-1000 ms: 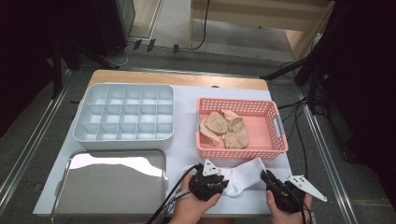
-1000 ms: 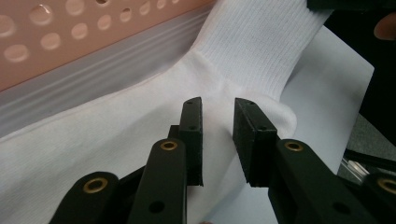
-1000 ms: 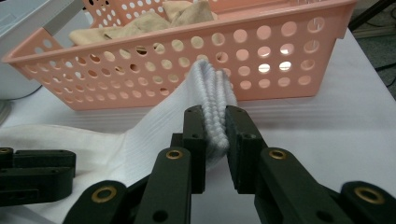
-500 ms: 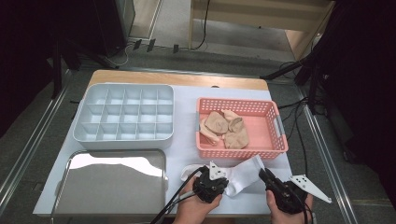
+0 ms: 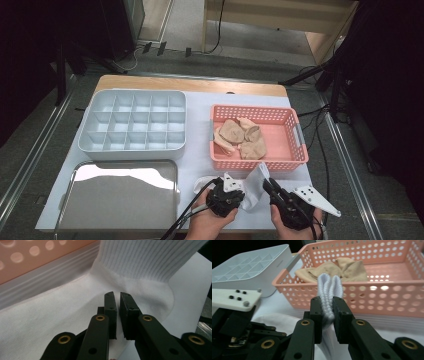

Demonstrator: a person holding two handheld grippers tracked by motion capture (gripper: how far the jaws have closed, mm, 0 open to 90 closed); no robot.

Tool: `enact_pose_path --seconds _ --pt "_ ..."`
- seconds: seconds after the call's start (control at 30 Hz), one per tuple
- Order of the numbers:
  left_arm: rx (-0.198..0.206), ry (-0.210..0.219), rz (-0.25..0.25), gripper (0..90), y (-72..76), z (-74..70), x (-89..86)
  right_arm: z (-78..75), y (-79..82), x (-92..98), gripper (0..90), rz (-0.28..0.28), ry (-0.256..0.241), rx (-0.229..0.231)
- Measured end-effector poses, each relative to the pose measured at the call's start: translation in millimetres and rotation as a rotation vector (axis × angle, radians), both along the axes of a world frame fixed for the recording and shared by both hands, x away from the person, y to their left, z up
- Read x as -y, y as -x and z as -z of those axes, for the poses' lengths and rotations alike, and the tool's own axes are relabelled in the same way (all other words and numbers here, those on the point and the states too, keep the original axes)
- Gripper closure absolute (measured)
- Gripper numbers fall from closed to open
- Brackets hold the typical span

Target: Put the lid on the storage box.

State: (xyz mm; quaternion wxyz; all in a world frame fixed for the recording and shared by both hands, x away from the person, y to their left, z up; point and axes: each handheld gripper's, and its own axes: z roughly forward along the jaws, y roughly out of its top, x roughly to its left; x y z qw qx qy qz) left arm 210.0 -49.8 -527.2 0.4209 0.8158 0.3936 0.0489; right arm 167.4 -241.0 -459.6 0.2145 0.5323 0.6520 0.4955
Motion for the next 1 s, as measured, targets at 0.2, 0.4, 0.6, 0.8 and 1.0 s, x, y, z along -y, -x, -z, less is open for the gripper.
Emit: enact_pose_path --seconds 0.2,0.4,0.6,0.8,1.0 --pt "0.023 0.034 0.001 80.0 9.0 -14.5 -12.8 1.6 0.0 -19.7 79.1 -0.031 0.018 0.008" --pt "0.043 0.065 -0.02 77.8 14.8 -26.2 -43.1 5.0 0.2 -35.2 79.1 -0.053 0.03 0.004" --pt "0.064 0.089 -0.075 76.9 17.2 -30.4 -77.9 8.2 0.0 -48.1 78.9 -0.072 0.037 0.004" --pt "0.053 0.105 -0.123 78.2 14.1 -28.9 -108.3 14.4 -0.1 -60.6 78.9 -0.091 0.052 -0.01" --pt "0.038 0.093 -0.143 78.2 10.3 -23.1 -121.7 19.3 0.1 -71.8 78.8 -0.106 0.055 -0.02"
